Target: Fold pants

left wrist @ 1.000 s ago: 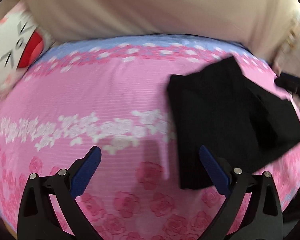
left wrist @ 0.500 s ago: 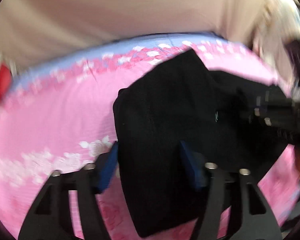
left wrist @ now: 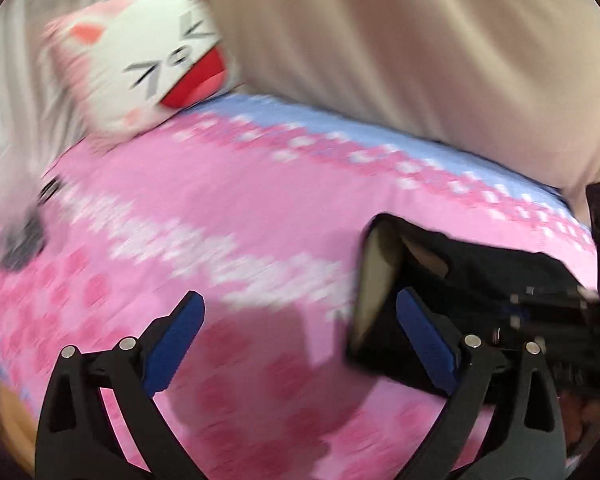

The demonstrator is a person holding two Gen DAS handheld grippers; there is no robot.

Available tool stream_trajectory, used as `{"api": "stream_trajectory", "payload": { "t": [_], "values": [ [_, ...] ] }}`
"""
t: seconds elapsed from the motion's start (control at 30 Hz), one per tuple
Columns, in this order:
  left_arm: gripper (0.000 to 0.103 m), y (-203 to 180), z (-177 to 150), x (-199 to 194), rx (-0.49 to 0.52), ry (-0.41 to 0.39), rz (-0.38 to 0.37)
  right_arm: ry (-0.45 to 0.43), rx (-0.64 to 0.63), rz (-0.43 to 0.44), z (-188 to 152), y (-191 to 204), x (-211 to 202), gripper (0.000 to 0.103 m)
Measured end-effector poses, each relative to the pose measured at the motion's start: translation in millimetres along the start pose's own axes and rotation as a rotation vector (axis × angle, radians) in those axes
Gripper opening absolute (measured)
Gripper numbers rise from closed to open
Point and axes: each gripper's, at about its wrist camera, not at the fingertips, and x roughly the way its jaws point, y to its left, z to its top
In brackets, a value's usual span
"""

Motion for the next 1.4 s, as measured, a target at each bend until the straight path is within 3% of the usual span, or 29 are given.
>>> {"api": "stream_trajectory", "payload": {
  "t": [0.1, 0.13, 0.17, 0.2, 0.27, 0.3, 0.4, 0.5, 0.57, 0.67, 0.73, 0.83, 0.87, 0.97, 1.07, 1.13, 1.23, 1.3, 1.4],
  "values": [
    [0.095, 18.2, -13.2, 3.9, -0.014, 0.025, 0.051, 0.072, -0.084, -0.02, -2.4, 7.8, 14.1, 0.016],
    [0.095, 21.1, -16.1, 6.8, -0.019, 0.032, 0.063, 0.087, -0.119, -0.052, -4.8, 13.7, 17.4, 0.021],
    [0.095, 23.3, -13.6, 11.6, -0.022, 0.036, 0.065, 0.086, -0.153, -0.1, -10.7, 18.2, 15.4, 0.033],
    [0.095, 29.4, -13.9, 15.6, -0.032, 0.043, 0.058, 0.056, -0.171, -0.144, -16.8, 21.0, 8.9, 0.038],
    [0.095, 34.0, -15.6, 15.4, -0.047, 0.053, 0.045, -0.056, -0.197, -0.252, -31.5, 23.7, -17.0, 0.072],
    [0.095, 36.7, -16.1, 15.4, -0.057, 0.051, 0.027, -0.109, -0.206, -0.303, -39.7, 27.2, -30.2, 0.077],
    [0.095, 35.8, -15.4, 17.3, -0.061, 0.049, 0.015, -0.15, -0.196, -0.296, -51.9, 29.4, -44.1, 0.081],
    [0.095, 34.2, -14.8, 19.8, -0.067, 0.054, -0.006, -0.065, -0.248, -0.346, -54.9, 38.3, -14.8, 0.081],
    [0.095, 33.9, -14.1, 18.6, -0.08, 0.054, -0.025, -0.008, -0.318, -0.43, -55.8, 48.4, 15.7, 0.081],
    [0.095, 36.6, -13.3, 11.4, -0.086, 0.041, -0.027, 0.026, -0.416, -0.554, -53.6, 63.1, 54.4, 0.079],
    [0.095, 41.5, -13.4, 3.0, -0.083, 0.024, -0.007, 0.006, -0.399, -0.562, -44.0, 65.9, 63.2, 0.077],
    [0.095, 49.2, -11.9, -5.3, -0.101, 0.016, 0.012, 0.017, -0.222, -0.445, -22.6, 47.5, 61.0, 0.035],
    [0.095, 50.5, -10.5, -7.4, -0.11, 0.015, 0.01, -0.023, -0.146, -0.409, -15.8, 36.3, 45.9, 0.016],
    [0.095, 43.9, -3.4, -17.7, -0.109, -0.004, -0.004, -0.161, 0.067, -0.208, -13.6, -2.5, -18.3, 0.015],
    [0.095, 11.3, 6.8, -27.5, -0.044, -0.032, -0.041, -0.327, 0.227, -0.122, -32.6, -45.8, -100.7, 0.015],
    [0.095, -17.2, 11.0, -31.1, 0.006, -0.04, -0.086, -0.463, 0.357, -0.089, -68.8, -86.8, -172.9, 0.015],
    [0.095, -81.1, 12.9, -33.5, 0.104, -0.037, -0.177, -0.607, 0.517, -0.154, -141.1, -134.6, -260.5, 0.015],
    [0.095, -125.5, 8.7, -32.9, 0.165, -0.02, -0.244, -0.649, 0.619, -0.282, -196.1, -161.3, -301.2, 0.015],
    [0.095, -204.4, -9.3, -30.1, 0.271, 0.023, -0.339, -0.64, 0.791, -0.451, -275.7, -197.5, -329.7, 0.016]
  ]
}}
